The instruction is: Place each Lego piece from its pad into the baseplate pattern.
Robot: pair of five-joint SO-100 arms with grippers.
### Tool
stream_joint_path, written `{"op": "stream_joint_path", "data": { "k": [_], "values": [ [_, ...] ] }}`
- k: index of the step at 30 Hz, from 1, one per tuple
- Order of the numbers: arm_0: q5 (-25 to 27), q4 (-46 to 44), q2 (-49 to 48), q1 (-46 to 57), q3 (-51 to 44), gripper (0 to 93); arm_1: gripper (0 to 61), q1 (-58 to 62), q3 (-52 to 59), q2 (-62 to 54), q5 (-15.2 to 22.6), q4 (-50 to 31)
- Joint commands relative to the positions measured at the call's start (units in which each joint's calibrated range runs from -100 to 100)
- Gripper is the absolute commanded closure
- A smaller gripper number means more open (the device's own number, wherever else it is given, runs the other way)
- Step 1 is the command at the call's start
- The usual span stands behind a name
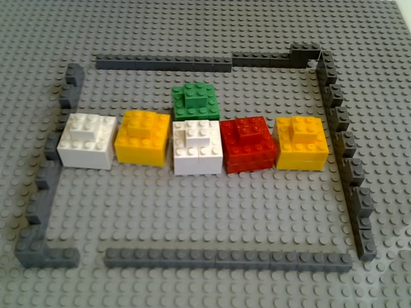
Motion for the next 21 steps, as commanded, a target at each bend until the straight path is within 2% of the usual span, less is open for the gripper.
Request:
{"op": "stream_joint_path", "data": {
  "k": [1,21],
  "values": [
    [-0.1,-3.0,-8.7,-2.1,7.7,66.9,61.2,11.0,30.2,-19.1,6.9,-8.8],
    [0.3,-4.7,-6.5,-2.0,7.0,66.9,61.2,11.5,26.7,-17.1,7.1,-8.9]
  ]
}}
